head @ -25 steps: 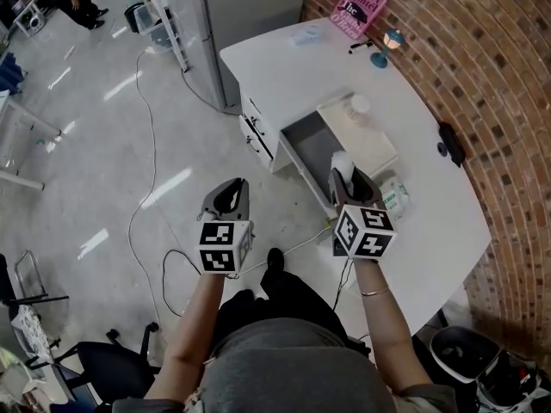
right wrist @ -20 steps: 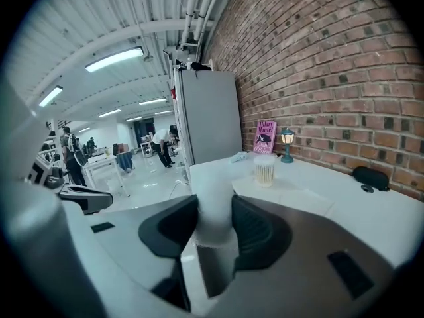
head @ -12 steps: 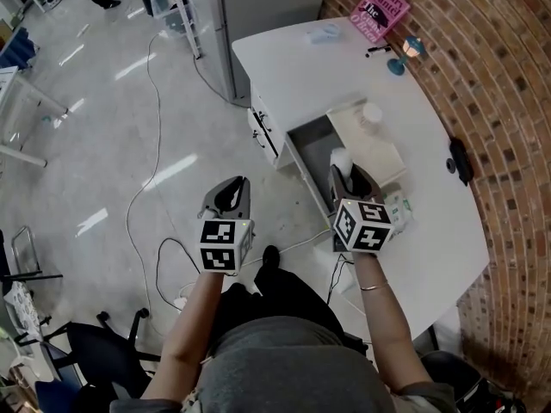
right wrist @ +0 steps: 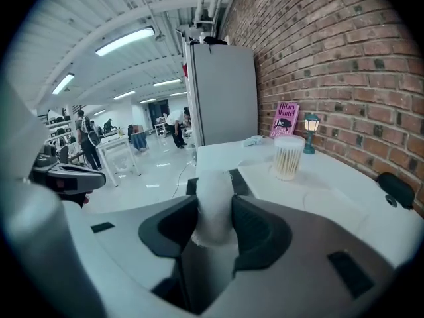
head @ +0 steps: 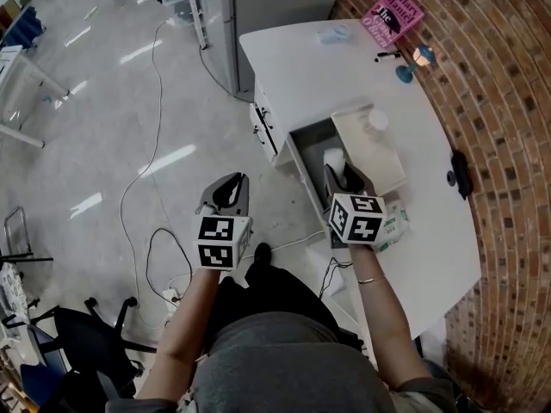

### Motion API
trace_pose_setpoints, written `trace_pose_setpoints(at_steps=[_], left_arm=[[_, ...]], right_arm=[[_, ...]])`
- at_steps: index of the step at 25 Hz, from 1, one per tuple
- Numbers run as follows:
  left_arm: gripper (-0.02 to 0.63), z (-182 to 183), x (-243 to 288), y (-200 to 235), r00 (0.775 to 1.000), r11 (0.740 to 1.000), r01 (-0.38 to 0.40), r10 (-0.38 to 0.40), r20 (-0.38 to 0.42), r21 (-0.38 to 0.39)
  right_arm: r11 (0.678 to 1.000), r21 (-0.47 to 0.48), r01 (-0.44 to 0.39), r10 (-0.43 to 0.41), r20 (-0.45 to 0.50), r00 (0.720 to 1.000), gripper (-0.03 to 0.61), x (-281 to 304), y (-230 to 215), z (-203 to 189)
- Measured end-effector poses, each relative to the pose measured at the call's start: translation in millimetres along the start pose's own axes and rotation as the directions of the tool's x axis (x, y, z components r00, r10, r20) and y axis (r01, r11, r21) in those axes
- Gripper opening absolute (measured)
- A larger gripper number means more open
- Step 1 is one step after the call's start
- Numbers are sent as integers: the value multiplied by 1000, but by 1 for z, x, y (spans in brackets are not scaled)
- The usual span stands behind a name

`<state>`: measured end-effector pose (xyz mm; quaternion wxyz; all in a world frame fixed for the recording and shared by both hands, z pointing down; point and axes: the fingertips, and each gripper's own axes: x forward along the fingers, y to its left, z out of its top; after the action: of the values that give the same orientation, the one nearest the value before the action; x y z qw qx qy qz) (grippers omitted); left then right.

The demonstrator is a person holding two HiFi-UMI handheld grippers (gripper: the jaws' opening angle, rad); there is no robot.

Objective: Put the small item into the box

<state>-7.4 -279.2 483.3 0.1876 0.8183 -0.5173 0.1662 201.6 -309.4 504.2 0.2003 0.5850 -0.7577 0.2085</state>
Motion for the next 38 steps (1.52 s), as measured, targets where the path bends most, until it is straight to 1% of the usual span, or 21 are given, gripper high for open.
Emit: trace_pose_setpoints(at_steps=[10, 17, 26, 38], left_arm=[[38, 1, 3, 22, 999, 998, -48, 48, -3, -27], [38, 3, 6, 25, 998, 998, -59, 59, -3, -34], [38, 1, 6, 31, 996, 995, -85, 85, -9, -46], [38, 0, 12, 31, 996, 994, -93, 92, -14, -50]], right_arm=[[998, -67, -13, 5, -120, 993, 164, 28, -4, -17], [994, -102, -33, 15, -178, 984, 164, 41, -5, -26], [989, -129, -66, 29, -268, 963, 165, 58, -5, -39], [980, -176, -89, 23, -345, 938, 166, 76, -5, -47]])
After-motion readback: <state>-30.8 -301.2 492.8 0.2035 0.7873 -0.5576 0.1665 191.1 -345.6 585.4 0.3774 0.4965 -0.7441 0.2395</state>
